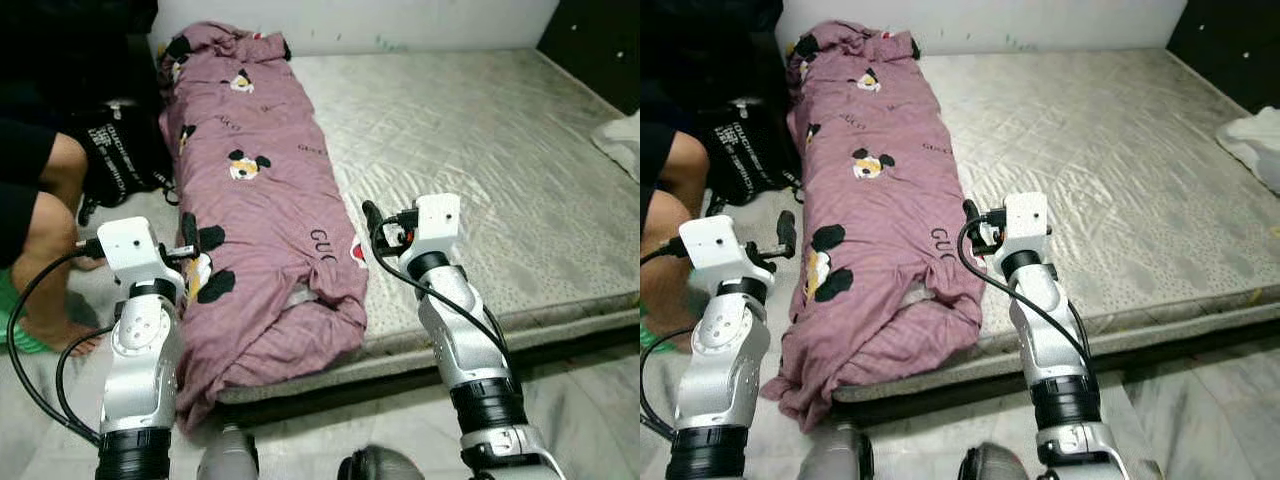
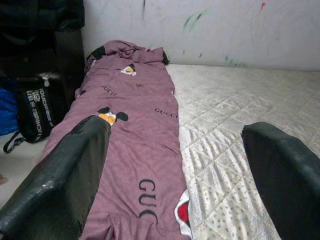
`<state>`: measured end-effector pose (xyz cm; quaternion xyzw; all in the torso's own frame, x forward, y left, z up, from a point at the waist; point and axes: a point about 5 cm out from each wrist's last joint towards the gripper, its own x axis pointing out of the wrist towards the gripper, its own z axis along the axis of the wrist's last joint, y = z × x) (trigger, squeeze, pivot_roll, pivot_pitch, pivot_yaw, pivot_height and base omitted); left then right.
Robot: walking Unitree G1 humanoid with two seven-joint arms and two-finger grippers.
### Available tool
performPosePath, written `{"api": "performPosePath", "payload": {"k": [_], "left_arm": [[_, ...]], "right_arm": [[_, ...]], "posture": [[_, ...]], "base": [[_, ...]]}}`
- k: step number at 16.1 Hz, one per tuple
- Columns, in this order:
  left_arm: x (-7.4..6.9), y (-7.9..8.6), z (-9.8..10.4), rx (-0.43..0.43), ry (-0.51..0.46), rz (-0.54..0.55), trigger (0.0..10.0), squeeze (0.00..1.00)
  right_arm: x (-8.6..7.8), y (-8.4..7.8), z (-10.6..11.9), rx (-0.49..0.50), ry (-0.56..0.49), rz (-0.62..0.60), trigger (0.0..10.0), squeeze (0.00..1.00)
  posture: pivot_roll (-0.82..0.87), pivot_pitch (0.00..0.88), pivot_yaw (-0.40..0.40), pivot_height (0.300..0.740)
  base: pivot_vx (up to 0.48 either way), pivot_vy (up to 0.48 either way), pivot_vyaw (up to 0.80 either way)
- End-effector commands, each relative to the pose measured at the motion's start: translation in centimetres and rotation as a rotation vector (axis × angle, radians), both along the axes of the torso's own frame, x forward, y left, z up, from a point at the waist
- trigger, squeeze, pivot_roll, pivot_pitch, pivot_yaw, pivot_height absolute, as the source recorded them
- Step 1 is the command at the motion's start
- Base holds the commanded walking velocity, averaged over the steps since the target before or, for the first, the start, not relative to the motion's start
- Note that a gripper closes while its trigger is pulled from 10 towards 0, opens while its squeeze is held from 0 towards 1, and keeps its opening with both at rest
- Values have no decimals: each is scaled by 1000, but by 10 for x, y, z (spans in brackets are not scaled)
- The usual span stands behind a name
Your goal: Clean up the room
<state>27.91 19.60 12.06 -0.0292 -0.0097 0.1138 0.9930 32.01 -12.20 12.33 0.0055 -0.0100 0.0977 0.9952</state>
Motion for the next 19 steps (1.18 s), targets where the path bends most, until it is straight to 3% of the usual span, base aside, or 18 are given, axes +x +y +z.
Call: {"api": "performPosePath", "payload": {"k": [1,12,17,19], "left_arm": [[0,3,-4,10,31,21,10000,0],[2,5,-7,9,57,62,10000,0],[3,4,-6,-6,45,47,10000,0],[3,3,-6,-13,44,41,10000,0]], "right_arm": [[0,0,1,-4,0,5,10000,0],[1,7,-4,-31,33,77,10000,0],[0,10,-3,-42,25,101,10000,0],[0,10,-2,-34,27,101,10000,0]], "posture": [[47,32,-49,641],[45,34,-56,626],[45,41,-59,626],[43,49,-61,626]], "base": [[0,0,0],[0,0,0],[106,0,708],[255,0,0]]}}
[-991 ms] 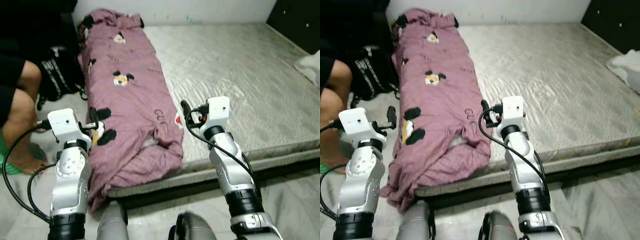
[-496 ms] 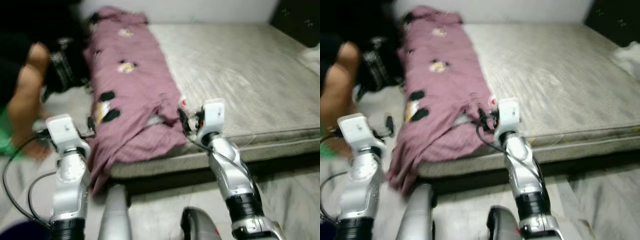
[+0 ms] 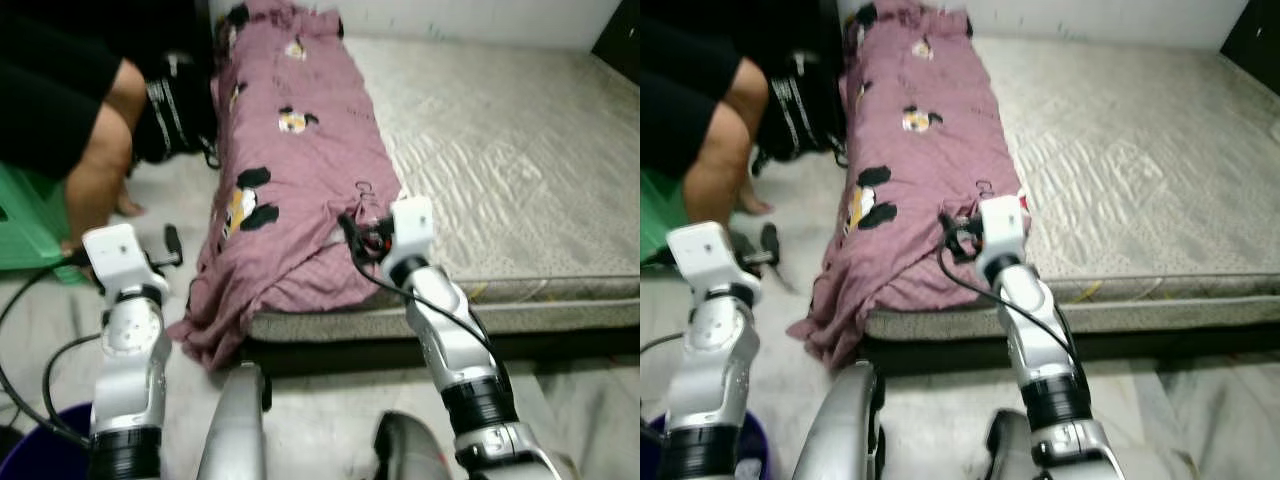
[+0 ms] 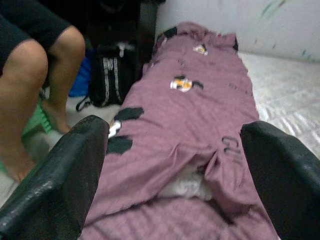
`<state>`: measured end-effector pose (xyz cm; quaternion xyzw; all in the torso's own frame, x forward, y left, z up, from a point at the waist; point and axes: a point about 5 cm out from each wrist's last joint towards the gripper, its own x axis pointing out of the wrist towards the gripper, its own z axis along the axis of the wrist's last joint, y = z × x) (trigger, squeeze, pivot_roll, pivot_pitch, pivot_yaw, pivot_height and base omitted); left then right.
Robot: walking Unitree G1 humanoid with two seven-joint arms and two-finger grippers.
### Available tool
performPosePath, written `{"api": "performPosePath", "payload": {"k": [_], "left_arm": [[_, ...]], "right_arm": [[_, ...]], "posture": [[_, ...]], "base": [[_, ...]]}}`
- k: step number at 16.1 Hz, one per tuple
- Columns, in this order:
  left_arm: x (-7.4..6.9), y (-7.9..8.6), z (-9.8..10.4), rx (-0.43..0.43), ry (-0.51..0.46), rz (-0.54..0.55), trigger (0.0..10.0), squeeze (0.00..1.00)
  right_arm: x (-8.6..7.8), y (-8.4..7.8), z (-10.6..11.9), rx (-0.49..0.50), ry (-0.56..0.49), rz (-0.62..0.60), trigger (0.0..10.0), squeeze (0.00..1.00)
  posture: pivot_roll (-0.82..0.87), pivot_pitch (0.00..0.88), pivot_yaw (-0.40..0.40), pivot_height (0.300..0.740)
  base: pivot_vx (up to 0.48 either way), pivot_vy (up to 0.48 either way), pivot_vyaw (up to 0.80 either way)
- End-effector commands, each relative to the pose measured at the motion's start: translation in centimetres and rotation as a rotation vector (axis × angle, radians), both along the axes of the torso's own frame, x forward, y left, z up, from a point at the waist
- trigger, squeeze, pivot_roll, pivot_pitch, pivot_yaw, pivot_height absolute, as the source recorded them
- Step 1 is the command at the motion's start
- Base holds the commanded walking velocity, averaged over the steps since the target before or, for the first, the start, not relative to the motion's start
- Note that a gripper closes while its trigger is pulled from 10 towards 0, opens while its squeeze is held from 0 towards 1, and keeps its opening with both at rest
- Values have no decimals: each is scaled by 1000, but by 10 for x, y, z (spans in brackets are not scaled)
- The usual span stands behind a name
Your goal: Clean up the room
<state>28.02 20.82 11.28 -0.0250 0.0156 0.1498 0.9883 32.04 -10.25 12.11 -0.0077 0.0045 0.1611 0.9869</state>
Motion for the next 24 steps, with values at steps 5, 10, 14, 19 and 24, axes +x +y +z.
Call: {"api": "performPosePath", "payload": {"k": [5,10,14,19,24], "left_arm": [[3,-10,2,-19,-11,-38,10000,0],[4,-10,2,-19,-10,-45,10000,0],[5,-11,2,-20,-6,-46,10000,0],[7,-11,1,-29,0,-39,10000,0],[7,-12,2,-36,-5,-33,10000,0]], "right_arm": [[1,-10,0,-2,3,-26,10000,0],[1,-9,0,0,4,-28,10000,0],[2,-9,0,1,5,-26,10000,0],[1,-8,0,8,5,-18,10000,0],[2,-9,-2,5,20,-18,10000,0]], "posture": [[41,52,-59,626],[41,53,-58,626],[41,53,-57,626],[39,53,-56,586],[38,53,-60,571]], "base": [[287,0,0],[288,0,0],[0,0,0],[0,0,0],[0,0,0]]}}
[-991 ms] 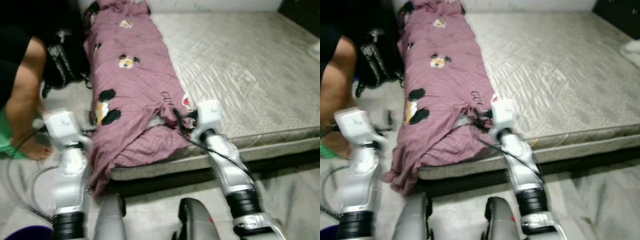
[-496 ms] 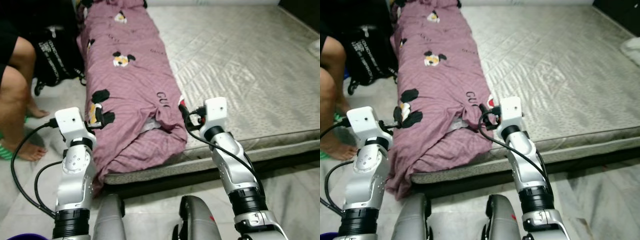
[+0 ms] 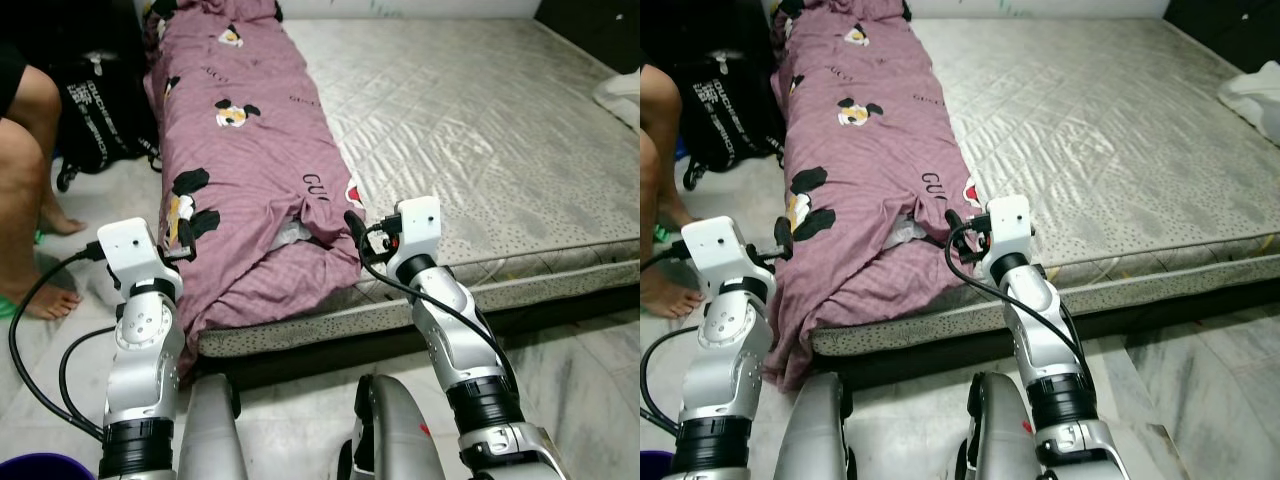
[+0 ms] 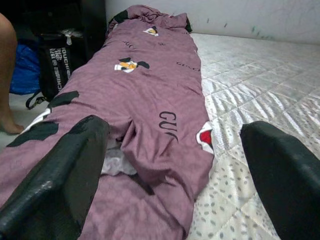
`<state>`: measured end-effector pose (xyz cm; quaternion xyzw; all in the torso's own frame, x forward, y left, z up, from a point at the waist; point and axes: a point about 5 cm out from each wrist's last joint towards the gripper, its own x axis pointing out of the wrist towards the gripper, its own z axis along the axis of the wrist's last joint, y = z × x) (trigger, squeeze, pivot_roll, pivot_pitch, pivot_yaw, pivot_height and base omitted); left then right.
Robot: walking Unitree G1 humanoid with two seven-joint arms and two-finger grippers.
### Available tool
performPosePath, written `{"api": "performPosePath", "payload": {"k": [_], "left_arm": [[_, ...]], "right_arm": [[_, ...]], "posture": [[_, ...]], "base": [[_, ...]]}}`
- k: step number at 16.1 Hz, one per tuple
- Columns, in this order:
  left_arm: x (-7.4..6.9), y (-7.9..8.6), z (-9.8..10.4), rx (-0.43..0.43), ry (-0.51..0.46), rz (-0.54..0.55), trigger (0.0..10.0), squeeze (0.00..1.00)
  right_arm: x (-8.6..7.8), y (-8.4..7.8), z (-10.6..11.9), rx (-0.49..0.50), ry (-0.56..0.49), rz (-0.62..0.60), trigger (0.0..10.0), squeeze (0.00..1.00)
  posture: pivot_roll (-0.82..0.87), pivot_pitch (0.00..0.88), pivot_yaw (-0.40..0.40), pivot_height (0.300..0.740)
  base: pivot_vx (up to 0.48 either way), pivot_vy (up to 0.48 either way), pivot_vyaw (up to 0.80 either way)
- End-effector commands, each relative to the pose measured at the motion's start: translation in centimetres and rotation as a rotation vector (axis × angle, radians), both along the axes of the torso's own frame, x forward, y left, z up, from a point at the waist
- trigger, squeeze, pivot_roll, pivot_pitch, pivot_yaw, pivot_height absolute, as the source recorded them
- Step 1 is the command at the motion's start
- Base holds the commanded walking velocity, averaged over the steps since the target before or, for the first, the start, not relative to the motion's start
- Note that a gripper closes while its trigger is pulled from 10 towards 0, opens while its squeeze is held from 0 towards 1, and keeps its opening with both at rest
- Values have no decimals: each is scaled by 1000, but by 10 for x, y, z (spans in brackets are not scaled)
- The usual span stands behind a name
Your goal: Clean up the room
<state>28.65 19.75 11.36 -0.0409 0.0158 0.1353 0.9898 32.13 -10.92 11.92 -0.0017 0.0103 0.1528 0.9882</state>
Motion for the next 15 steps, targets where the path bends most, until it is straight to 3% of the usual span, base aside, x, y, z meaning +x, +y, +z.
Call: {"api": "performPosePath", "payload": {"k": [1,3,7,11,15], "left_arm": [[1,-2,1,-5,0,-4,10000,0],[1,-1,1,-5,0,-4,10000,0],[2,-2,1,-10,-2,-1,10000,0],[2,-2,1,-13,-1,-3,10000,0],[2,-2,1,-26,-7,-6,10000,0]], "right_arm": [[1,-2,0,-5,8,0,10000,0],[1,-1,-1,-17,8,11,10000,0],[1,-1,-1,-13,7,16,10000,0],[1,0,-2,-23,13,24,10000,0],[0,2,-2,-28,10,36,10000,0]], "posture": [[38,53,-60,571],[38,53,-60,571],[40,50,-61,526],[40,46,-63,526],[41,42,-63,526]], "base": [[0,0,0],[0,0,0],[0,0,0],[0,0,0],[0,0,717]]}}
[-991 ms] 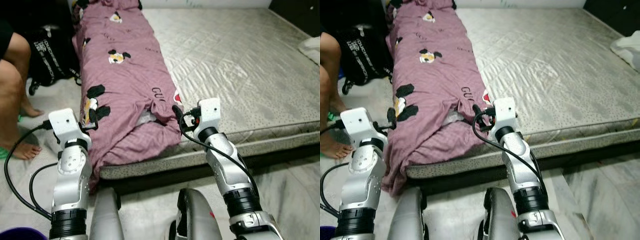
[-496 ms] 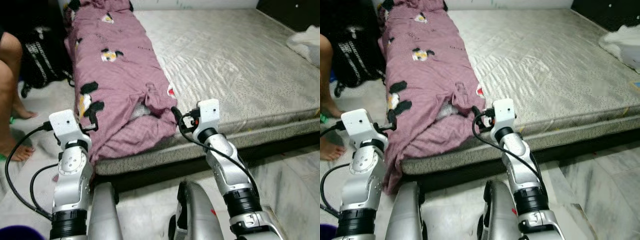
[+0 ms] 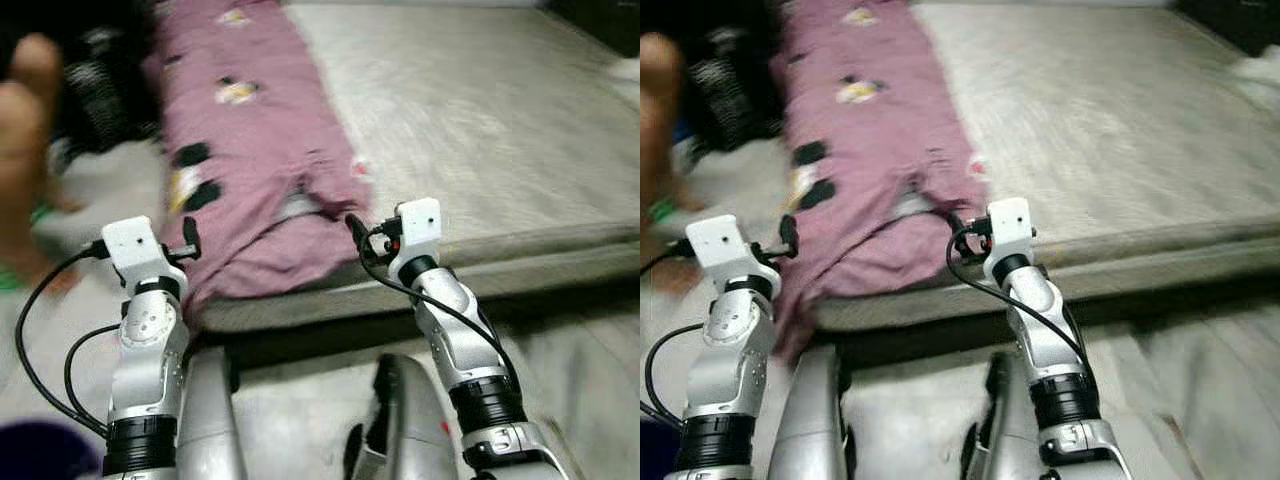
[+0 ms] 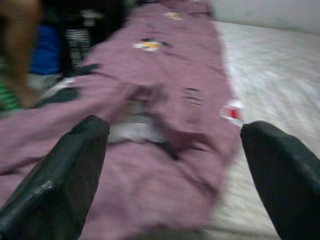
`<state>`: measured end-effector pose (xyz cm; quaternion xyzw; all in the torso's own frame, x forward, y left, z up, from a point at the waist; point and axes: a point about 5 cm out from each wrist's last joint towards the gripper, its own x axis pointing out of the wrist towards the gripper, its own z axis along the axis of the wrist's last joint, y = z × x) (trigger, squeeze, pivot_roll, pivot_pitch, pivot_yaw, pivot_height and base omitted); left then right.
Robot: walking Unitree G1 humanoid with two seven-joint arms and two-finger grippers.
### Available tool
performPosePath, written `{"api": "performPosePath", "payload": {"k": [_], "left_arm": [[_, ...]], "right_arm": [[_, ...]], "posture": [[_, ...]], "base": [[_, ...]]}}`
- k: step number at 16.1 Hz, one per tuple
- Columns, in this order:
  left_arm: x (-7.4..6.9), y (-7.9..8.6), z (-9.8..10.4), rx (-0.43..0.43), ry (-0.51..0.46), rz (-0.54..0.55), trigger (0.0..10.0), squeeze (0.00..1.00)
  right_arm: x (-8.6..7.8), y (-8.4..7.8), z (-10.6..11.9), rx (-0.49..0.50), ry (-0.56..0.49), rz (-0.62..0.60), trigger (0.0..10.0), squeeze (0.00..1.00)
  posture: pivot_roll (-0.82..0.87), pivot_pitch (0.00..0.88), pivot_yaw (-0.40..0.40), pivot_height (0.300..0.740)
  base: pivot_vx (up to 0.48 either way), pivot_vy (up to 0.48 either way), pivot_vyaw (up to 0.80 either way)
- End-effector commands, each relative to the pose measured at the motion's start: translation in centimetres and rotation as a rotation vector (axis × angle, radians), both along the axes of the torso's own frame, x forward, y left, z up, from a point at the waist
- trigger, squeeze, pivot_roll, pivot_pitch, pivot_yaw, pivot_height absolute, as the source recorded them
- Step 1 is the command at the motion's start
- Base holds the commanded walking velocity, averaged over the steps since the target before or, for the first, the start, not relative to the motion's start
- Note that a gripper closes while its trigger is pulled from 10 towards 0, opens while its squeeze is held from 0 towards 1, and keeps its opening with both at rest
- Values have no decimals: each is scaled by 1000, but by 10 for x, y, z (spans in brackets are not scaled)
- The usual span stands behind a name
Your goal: Clean up the room
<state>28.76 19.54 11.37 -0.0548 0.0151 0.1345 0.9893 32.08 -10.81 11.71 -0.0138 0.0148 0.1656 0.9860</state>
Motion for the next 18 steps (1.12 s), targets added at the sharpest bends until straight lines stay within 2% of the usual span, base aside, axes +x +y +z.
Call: {"api": "performPosePath", "payload": {"k": [1,14,18], "left_arm": [[1,-1,1,-1,-2,-7,10000,0],[4,-1,2,-17,-9,-17,10000,0],[3,-2,2,-17,-10,-7,10000,0]], "right_arm": [[1,0,0,0,7,8,10000,0],[4,0,0,-2,11,7,10000,0],[6,-2,-1,30,42,6,10000,0]], "posture": [[40,44,-65,526],[38,49,-62,526],[38,49,-62,526]], "base": [[289,0,0],[354,0,0],[0,0,0]]}}
